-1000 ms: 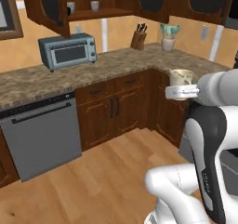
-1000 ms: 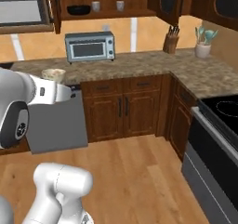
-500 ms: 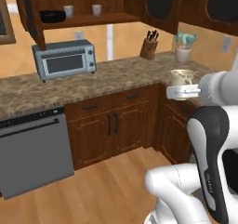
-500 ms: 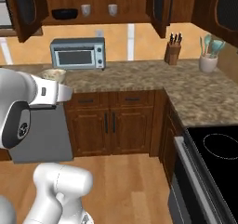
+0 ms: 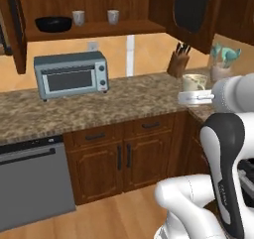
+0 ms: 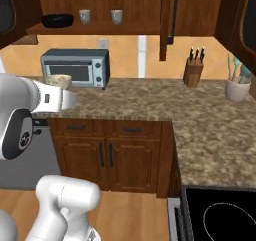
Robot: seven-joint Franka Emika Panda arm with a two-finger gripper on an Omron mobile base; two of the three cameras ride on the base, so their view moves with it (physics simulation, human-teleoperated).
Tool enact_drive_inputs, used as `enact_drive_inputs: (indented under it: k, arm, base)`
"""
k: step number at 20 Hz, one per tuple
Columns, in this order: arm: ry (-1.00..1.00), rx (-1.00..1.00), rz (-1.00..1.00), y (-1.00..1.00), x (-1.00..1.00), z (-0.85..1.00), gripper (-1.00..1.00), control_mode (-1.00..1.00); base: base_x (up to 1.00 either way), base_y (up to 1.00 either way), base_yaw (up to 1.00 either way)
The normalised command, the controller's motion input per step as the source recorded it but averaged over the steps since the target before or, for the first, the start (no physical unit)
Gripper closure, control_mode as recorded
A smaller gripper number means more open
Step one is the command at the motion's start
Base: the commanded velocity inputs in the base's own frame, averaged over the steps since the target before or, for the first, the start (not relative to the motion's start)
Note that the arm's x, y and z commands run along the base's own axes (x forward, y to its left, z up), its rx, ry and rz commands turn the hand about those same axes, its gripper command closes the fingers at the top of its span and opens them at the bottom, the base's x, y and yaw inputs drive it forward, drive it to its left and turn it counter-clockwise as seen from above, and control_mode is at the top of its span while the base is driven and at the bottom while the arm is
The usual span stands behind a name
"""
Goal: Gather all objects into one cabinet and sort the glasses and bowls to opposite sides.
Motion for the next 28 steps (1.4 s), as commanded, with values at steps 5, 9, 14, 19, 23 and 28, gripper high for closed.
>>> enact_drive_inputs:
  k: [5,9,14,19,23,28]
  arm:
    - [0.00,0.00,0.00,0.00,0.00,0.00,1.00,1.00]
    - [0.00,0.00,0.00,0.00,0.00,0.00,1.00,1.00]
    - [0.00,0.00,0.00,0.00,0.00,0.00,1.00,1.00]
    - [0.00,0.00,0.00,0.00,0.00,0.00,1.00,1.00]
    - [0.00,0.00,0.00,0.00,0.00,0.00,1.00,1.00]
    - [0.00,0.00,0.00,0.00,0.00,0.00,1.00,1.00]
  base:
    - [0.90,-0.39,0.25]
    - [0.77,-0.46,0.07]
    - [0.59,-0.20,0.00]
    - [0.54,0.08,0.00]
    - [0.36,0.29,0.00]
    - [0.26,0.46,0.00]
